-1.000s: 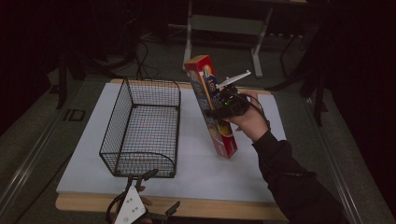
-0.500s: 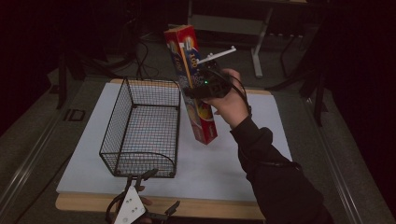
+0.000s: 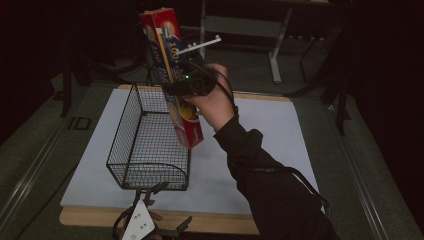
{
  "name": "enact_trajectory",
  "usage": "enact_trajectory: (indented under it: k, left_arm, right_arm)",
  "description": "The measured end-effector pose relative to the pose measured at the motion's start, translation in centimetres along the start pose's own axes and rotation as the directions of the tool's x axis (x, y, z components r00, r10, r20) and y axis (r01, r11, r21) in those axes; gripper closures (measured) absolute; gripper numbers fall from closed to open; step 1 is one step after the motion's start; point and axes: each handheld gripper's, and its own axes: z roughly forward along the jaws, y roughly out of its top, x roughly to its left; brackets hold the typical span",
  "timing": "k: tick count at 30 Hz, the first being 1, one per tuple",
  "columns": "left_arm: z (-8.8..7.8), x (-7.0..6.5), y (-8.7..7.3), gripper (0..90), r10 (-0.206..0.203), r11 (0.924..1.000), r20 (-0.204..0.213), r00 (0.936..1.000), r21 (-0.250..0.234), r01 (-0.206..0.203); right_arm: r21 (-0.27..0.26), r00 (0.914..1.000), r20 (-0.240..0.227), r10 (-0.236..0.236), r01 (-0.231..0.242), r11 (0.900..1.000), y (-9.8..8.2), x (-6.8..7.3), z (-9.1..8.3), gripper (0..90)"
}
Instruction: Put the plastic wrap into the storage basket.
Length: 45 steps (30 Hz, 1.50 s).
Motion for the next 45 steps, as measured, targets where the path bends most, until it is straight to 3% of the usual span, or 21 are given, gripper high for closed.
enact_trajectory:
  k: [8,12,15,17,19,24,28,31,36,45]
  left_arm:
    - [-0.1,-0.1,0.0,0.1,0.005,1.0,0.002,1.0,0.001,-0.005]
    - [0.0,-0.1,0.1,0.1,0.006,1.0,0.005,1.0,-0.004,-0.006]
    - [0.0,-0.1,0.1,0.1,0.006,1.0,0.005,1.0,-0.004,-0.006]
    - [0.0,-0.1,0.1,0.1,0.005,1.0,0.008,1.0,-0.002,-0.005]
    - [0.0,-0.1,0.1,0.1,0.005,1.0,0.008,1.0,-0.003,-0.005]
    - [0.0,-0.1,0.1,0.1,0.006,1.0,0.008,1.0,0.001,-0.006]
    - [0.0,-0.1,0.0,0.1,0.006,1.0,0.009,0.9999,0.001,-0.006]
    - [-0.1,-0.1,0.0,0.1,0.005,1.0,0.01,0.9999,0.001,-0.005]
    - [-0.1,-0.1,0.1,0.1,0.007,1.0,0.012,0.9999,-0.003,-0.007]
    - [-0.1,-0.1,0.1,0.1,0.011,0.9999,0.017,0.9998,-0.001,-0.011]
  right_arm:
    - [0.017,0.999,0.006,0.044,-0.044,0.999,-1.5,1.6,3.6,39.1]
    - [0.061,0.9989,0.013,0.044,-0.045,0.997,-2.7,2.2,5.5,39.2]
    - [0.084,0.9969,-0.014,0.078,-0.076,0.994,-3.5,2.4,6.5,39.2]
    - [0.101,0.9977,0.002,0.068,-0.067,0.993,-3.9,2.7,7.1,39.2]
    - [0.121,0.998,0.022,0.059,-0.061,0.991,-4.4,2.7,7.8,39.1]
    - [0.156,0.9926,0.034,0.116,-0.12,0.98,-5.8,2.2,9.6,39.1]
    - [0.18,0.9913,0.057,0.118,-0.127,0.975,-6.5,2.0,10.7,39.1]
    - [0.183,0.988,0.064,0.14,-0.15,0.972,-6.9,1.6,11.3,39.1]
    - [0.168,0.9871,0.106,0.12,-0.137,0.976,-7.3,1.6,12.2,39.0]
    - [0.149,0.9893,0.105,0.101,-0.116,0.982,-7.3,1.5,13.7,38.6]
